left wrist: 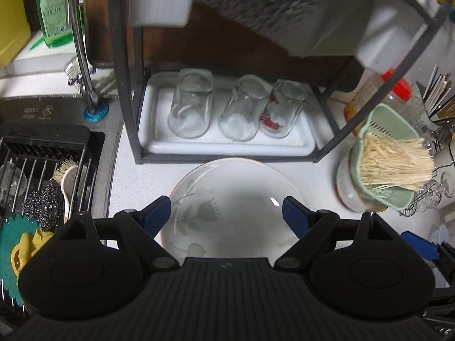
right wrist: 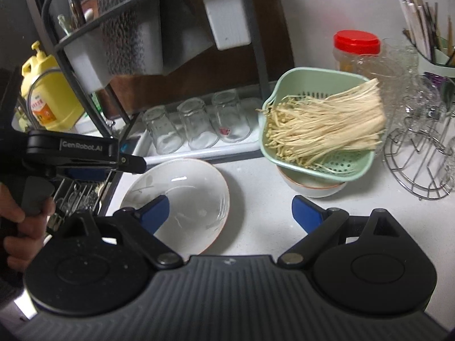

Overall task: Organize plates and bowls
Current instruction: 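Close the left gripper on the leaf plate rim while the right gripper clamps it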

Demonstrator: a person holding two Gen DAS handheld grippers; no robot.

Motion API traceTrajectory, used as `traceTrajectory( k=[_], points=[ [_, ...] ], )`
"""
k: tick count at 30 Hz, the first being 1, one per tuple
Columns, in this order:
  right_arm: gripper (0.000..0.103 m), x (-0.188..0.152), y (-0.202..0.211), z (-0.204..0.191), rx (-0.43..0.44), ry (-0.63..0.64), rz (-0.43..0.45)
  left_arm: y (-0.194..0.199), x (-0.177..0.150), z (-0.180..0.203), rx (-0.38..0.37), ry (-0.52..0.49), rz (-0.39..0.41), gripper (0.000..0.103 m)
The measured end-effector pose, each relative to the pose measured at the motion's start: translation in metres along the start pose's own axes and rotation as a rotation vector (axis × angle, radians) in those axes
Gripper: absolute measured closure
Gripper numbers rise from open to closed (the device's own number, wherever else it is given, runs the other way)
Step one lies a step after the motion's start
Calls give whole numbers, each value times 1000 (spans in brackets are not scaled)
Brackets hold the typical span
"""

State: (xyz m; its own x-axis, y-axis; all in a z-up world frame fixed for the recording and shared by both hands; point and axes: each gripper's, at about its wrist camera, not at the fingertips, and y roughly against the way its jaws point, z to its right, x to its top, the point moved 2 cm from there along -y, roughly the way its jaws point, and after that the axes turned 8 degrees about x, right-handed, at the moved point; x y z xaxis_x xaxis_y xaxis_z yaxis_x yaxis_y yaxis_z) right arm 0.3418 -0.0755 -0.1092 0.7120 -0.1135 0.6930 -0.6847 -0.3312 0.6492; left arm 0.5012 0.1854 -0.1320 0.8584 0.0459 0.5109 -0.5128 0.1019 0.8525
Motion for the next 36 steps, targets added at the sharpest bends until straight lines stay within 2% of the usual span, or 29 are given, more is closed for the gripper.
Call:
traceTrajectory(
  k=[7, 9, 12, 13, 15, 17, 18, 22, 25, 27, 30, 33, 36],
  points=[
    [15, 1, -30, 1, -2, -21, -94, -29, -4, -28, -32, 43, -39, 15],
    [22, 1, -41, 2, -9, -35, -118, -35, -5, -32, -49, 48, -47, 15],
    [27, 0, -58, 4, -20, -79, -145, -44, -7, -36, -71, 35, -61, 16],
    [31, -1, -64, 6, -18, -99, -154, -48, -8, -36, -81, 24, -64, 19],
    [48, -5, -76, 8, -32, -134, -173, -54, -10, -36, -92, -3, -78, 28],
    [54, -10, -84, 7, -40, -157, -187, -60, -10, -37, -86, -31, -89, 38],
    [57, -12, -86, 7, -39, -173, -192, -62, -10, -38, -87, -46, -94, 40],
    [59, -15, -94, 6, -54, -185, -209, -73, -5, -42, -77, -117, -104, 54],
    [67, -16, -100, 6, -68, -203, -218, -79, -2, -46, -124, -144, -115, 59],
    [79, -17, -104, 6, -71, -220, -232, -82, -1, -45, -143, -178, -123, 61],
    [83, -17, -111, 0, -82, -197, -247, -85, -1, -44, -153, -210, -130, 61],
    [83, -17, -118, -5, -87, -179, -261, -92, -1, -45, -172, -194, -152, 61],
    [82, -16, -120, -6, -88, -183, -268, -93, -3, -45, -170, -199, -138, 61]
  ],
)
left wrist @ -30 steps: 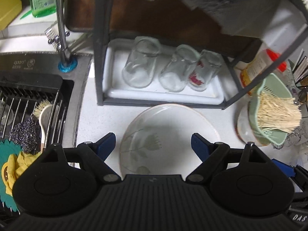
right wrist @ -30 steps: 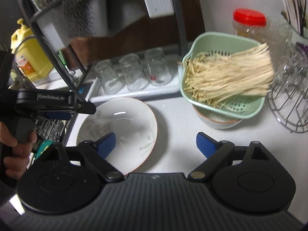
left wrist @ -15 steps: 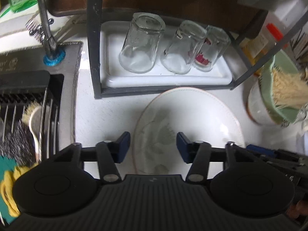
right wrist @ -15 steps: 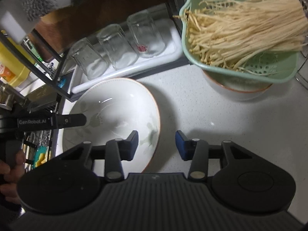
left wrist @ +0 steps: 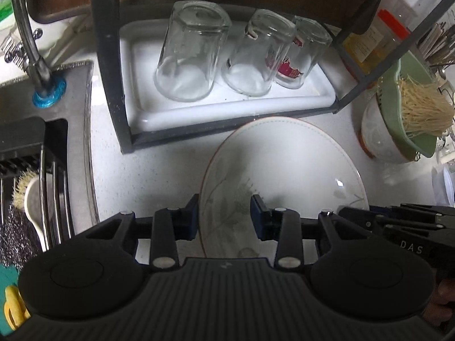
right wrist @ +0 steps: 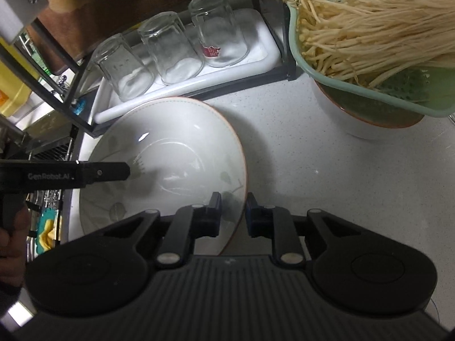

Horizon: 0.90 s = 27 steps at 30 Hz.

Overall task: Organize plates and bowls
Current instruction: 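Close the left gripper on the leaf plate rim while the right gripper clamps it, then lift the leaf plate with both grippers and carry it over the plate stack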

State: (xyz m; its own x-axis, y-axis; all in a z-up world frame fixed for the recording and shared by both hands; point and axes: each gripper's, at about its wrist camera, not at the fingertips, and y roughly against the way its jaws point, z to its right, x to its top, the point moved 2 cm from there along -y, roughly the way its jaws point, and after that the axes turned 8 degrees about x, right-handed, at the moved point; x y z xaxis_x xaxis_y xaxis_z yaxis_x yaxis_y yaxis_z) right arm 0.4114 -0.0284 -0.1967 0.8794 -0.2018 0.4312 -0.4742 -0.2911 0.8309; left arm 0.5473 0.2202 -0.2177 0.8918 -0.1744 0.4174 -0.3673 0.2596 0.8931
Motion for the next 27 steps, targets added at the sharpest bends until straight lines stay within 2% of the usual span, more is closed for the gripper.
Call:
traceTrajectory(
  k=[4, 7, 12, 23, 27],
  points=[
    [82, 1, 2, 2, 6, -11, -16, -1, 0, -7, -60, 45, -27, 61],
    [82, -1, 8, -1, -6, 41, -25, 7, -1, -7, -87, 37, -22, 61],
    [82, -2, 25, 3, 10, 36, -11, 21, -3, -1, -127, 53, -27, 61],
    [82, -20, 79, 16, 24, -5, 35, 67, -18, 38, -154, 55, -5, 61],
    [82, -31, 98, 22, 24, -15, 43, 78, -30, 57, -154, 17, -8, 61]
  ],
)
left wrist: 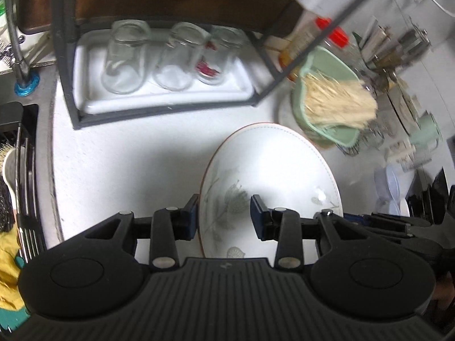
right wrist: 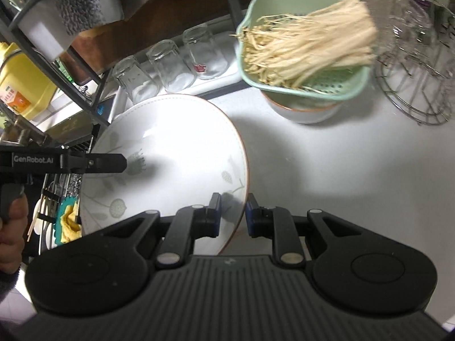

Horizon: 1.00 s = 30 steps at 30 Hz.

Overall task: Organize plates and bowls
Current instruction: 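Lift the leaf plate with both grippers and carry it over the plate stack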

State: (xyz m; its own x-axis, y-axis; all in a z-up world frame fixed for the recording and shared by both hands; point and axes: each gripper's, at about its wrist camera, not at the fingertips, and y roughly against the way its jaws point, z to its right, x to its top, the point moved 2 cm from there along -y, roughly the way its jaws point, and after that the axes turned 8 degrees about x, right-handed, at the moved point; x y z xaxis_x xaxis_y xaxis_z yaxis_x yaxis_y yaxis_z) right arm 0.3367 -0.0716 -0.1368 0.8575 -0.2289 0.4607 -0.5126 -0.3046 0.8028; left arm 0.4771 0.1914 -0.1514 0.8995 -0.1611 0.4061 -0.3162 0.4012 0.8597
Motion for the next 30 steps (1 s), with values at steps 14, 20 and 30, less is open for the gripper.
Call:
traceTrajectory(
  k=[14, 20, 30],
  points=[
    [82, -45, 37, 33, -3, -15, 7, -3, -48, 52, 18, -23, -31, 61],
    [82, -65, 38, 49, 12, -59, -34, -8, -70, 63, 30, -10, -61, 61],
    [82, -82, 43, 62, 26, -88, -38, -13, -82, 84, 86, -57, -59, 61]
  ],
)
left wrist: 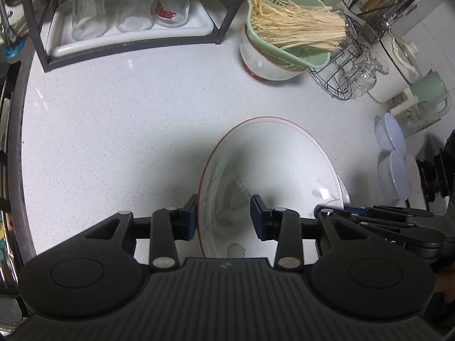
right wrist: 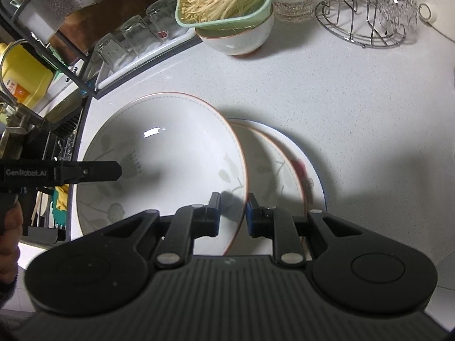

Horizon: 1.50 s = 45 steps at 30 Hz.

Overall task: Organize plates and bowls
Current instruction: 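Lift the leaf plate with both grippers and carry it over the plate stack, then lower the leaf plate onto the plate stack with both grippers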

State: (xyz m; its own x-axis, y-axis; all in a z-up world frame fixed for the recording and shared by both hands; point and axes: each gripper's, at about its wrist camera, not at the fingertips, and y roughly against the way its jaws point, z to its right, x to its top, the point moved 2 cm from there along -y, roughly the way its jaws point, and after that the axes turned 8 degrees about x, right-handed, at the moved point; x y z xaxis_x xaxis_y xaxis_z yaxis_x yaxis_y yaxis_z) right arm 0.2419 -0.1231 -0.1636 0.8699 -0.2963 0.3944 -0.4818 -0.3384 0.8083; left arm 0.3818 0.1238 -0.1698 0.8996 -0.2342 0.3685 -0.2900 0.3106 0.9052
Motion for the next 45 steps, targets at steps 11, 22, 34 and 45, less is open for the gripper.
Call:
traceTrajectory(
  k=[11, 22, 34, 45],
  points=[
    [81, -10, 6, 13, -25, 0, 0, -8, -8, 22, 47, -53, -34, 61],
    [81, -11, 1, 13, -45, 52, 20, -14, -10, 28, 102, -56, -35, 61],
    [81, -12, 1, 13, -29, 153, 37, -4, -13, 30, 158, 76, -9, 59],
    [82, -8, 11, 16, -33, 193, 55, 11, -5, 42, 197, 83, 21, 59]
  ],
)
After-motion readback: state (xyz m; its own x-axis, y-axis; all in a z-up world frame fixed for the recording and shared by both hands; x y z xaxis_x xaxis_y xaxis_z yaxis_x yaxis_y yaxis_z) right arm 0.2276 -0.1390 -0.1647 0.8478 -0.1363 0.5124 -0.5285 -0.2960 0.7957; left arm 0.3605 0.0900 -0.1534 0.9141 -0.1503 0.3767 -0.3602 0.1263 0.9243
